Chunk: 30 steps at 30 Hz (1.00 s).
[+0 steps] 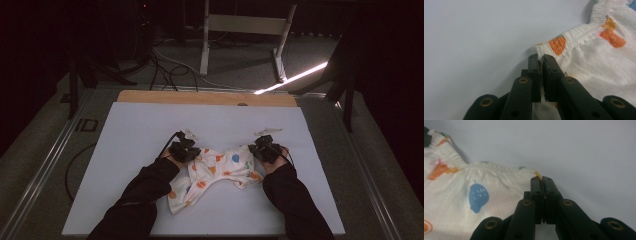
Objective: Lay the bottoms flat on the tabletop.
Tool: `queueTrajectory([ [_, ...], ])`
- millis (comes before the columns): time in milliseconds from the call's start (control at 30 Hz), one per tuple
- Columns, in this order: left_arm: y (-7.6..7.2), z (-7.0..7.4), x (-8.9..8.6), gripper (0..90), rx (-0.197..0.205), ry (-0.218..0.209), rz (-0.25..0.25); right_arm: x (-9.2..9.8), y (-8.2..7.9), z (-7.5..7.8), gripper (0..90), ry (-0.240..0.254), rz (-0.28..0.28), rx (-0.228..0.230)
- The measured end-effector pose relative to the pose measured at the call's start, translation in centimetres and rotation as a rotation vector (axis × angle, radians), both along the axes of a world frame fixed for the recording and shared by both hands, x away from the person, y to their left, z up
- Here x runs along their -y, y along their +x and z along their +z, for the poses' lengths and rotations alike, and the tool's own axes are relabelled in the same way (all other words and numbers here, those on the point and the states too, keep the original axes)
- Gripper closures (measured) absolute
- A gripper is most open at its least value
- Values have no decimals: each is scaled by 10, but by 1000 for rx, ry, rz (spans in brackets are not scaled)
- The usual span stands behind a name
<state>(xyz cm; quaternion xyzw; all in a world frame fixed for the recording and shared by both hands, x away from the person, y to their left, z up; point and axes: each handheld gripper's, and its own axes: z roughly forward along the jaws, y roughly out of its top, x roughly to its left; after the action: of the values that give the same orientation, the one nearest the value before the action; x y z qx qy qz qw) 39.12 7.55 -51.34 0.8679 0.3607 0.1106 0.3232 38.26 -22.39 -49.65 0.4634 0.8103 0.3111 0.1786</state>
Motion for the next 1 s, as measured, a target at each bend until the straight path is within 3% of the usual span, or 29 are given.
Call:
queueTrajectory([
  [267, -5, 31, -28, 875, 62, -27, 34, -5, 0, 12, 888, 72, 39, 50],
  [467, 12, 52, -40, 875, 136, 13, 76, -15, 12, 20, 889, 137, 33, 75],
  [600, 27, 54, -42, 873, 151, 13, 102, -23, 25, 23, 889, 139, 20, 79],
  [867, 41, 45, -43, 872, 183, 33, 179, -31, 55, 24, 888, 127, -27, 80],
  [1000, 50, 40, -42, 871, 178, 42, 223, -41, 69, 22, 888, 89, -32, 93],
])
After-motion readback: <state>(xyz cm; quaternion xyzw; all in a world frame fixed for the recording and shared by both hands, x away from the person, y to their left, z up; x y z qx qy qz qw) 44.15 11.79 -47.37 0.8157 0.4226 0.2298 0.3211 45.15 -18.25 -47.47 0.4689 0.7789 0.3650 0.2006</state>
